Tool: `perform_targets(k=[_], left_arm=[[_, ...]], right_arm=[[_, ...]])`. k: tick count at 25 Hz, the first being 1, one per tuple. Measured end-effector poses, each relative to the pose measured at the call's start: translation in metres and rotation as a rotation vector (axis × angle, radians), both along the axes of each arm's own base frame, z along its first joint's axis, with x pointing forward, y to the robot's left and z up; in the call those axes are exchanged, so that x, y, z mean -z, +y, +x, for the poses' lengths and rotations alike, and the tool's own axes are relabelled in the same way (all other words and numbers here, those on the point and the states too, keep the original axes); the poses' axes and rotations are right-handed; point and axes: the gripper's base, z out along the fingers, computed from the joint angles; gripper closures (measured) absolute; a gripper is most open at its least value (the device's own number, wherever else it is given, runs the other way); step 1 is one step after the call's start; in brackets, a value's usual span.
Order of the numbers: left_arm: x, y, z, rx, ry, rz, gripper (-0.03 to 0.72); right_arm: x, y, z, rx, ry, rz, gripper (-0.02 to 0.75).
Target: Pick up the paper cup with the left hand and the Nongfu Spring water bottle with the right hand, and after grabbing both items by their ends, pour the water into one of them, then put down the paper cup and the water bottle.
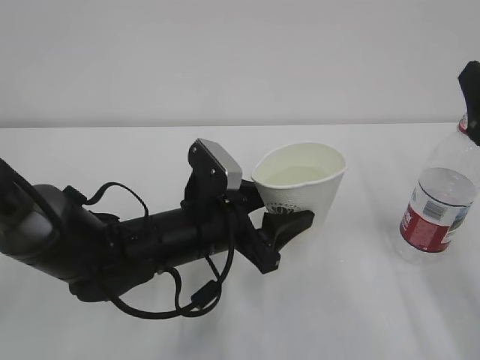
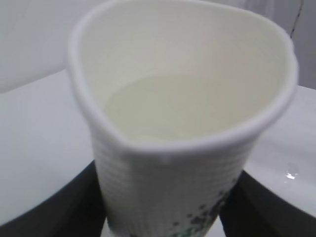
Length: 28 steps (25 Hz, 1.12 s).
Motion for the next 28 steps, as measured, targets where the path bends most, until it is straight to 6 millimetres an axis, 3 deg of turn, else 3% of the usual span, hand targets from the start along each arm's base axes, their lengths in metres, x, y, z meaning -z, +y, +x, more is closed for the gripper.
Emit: perform_targets(k=[8, 18, 28], left_arm=[[-0.003, 0.024, 0.024, -0.115, -0.008, -0.035, 0.215], [-0.003, 0.071, 0.057, -0.27, -0.012, -0.036, 0.215], [-0.003, 0.111, 0.078, -0.389, -0.015, -0.035, 0.215]], right_arm=[[0.0, 0.0, 0.0, 0.0, -0.002, 0.0, 0.147], [0.0, 0.0, 0.0, 0.0, -0.002, 0.0, 0.147], [0.0, 0.0, 0.0, 0.0, -0.002, 0.0, 0.147]])
